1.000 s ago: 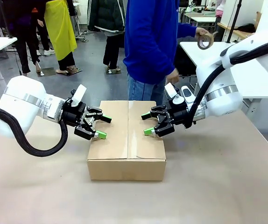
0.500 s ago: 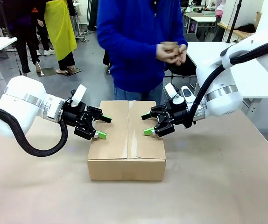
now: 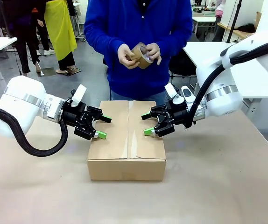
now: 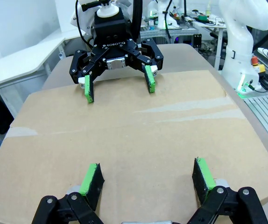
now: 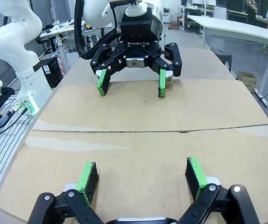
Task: Pack the gift set into the box.
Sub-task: Press and hold the closed box until the human finishes sealing it.
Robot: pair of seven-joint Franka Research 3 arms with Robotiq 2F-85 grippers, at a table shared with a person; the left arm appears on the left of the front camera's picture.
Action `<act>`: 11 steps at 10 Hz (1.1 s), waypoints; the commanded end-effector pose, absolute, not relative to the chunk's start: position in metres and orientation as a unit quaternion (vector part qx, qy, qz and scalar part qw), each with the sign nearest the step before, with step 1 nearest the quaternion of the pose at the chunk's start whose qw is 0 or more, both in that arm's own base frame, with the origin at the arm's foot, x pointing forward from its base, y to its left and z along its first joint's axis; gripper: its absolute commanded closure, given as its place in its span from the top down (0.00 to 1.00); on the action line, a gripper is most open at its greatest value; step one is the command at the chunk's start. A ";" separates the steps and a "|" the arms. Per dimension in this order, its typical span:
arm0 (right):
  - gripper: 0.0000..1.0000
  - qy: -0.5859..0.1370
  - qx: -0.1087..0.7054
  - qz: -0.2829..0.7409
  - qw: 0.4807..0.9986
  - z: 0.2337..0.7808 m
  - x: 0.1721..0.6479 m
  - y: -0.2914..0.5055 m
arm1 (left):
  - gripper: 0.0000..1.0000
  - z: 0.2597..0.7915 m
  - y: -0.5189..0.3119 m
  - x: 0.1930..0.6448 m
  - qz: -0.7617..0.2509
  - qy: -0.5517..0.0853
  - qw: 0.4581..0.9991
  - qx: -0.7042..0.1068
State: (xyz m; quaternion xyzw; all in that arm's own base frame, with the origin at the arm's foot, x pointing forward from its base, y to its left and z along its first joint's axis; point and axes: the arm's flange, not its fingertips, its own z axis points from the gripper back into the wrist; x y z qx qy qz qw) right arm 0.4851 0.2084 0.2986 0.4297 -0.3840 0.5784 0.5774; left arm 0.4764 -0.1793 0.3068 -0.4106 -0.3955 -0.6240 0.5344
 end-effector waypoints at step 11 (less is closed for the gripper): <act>1.00 -0.384 0.429 0.579 0.577 0.297 0.485 0.208 | 1.00 0.304 -0.179 0.475 -0.626 -0.397 0.531 -0.411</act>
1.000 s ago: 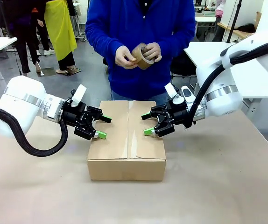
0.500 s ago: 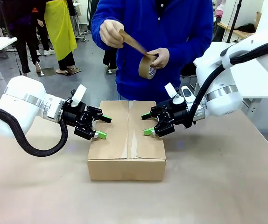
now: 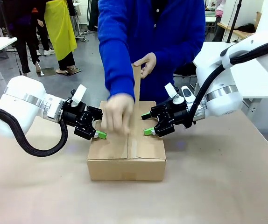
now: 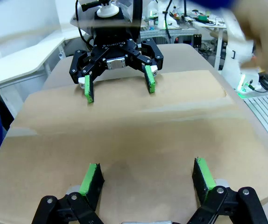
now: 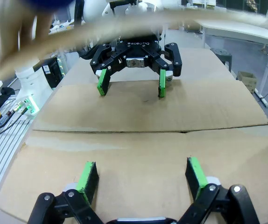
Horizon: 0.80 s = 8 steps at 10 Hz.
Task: Pack the gift set into the box.
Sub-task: Press and hold the closed box until the human finishes sealing it.
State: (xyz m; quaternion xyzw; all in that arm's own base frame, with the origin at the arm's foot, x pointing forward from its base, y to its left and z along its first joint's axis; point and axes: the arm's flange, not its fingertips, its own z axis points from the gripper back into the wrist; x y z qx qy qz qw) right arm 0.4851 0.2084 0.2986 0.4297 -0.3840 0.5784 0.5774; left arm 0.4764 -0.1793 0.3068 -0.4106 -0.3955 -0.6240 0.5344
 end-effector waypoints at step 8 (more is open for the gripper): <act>1.00 -0.384 0.429 0.579 0.577 0.297 0.485 0.208 | 1.00 0.304 -0.179 0.475 -0.626 -0.397 0.531 -0.411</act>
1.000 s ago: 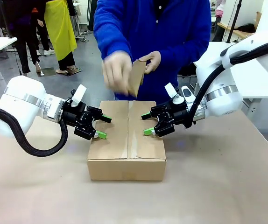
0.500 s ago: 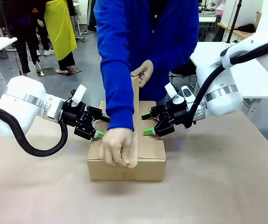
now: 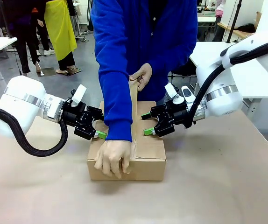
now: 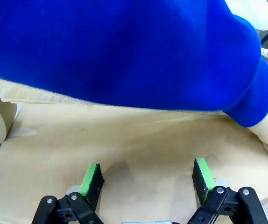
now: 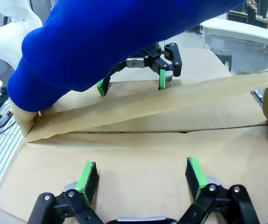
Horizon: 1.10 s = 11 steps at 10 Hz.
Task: Pack the gift set into the box.
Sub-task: Press and hold the closed box until the human finishes sealing it.
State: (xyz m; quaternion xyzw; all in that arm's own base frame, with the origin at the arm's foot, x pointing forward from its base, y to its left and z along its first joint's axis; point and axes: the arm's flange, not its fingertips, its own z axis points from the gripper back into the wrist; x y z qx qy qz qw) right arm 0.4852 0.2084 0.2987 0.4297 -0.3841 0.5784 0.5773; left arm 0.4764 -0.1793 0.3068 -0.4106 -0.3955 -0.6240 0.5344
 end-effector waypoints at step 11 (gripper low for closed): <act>1.00 -0.384 0.429 0.579 0.577 0.297 0.485 0.208 | 1.00 0.304 -0.179 0.475 -0.626 -0.397 0.531 -0.411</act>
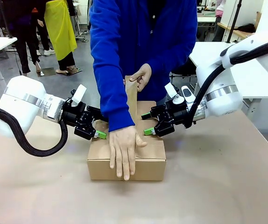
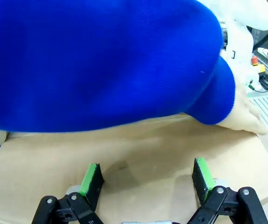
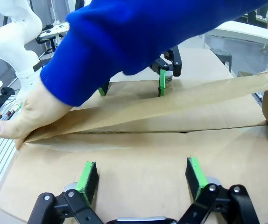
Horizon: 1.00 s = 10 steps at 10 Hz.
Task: Pack the gift set into the box.
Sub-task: Press and hold the closed box until the human finishes sealing it.
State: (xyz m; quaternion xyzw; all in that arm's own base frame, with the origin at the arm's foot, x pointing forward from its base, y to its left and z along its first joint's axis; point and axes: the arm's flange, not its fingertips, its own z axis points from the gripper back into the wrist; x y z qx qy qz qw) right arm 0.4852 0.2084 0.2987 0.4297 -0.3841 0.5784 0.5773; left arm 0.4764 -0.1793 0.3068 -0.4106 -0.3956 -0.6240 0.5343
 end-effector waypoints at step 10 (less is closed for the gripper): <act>1.00 -0.384 0.429 0.579 0.577 0.297 0.485 0.208 | 1.00 0.304 -0.179 0.475 -0.626 -0.397 0.531 -0.411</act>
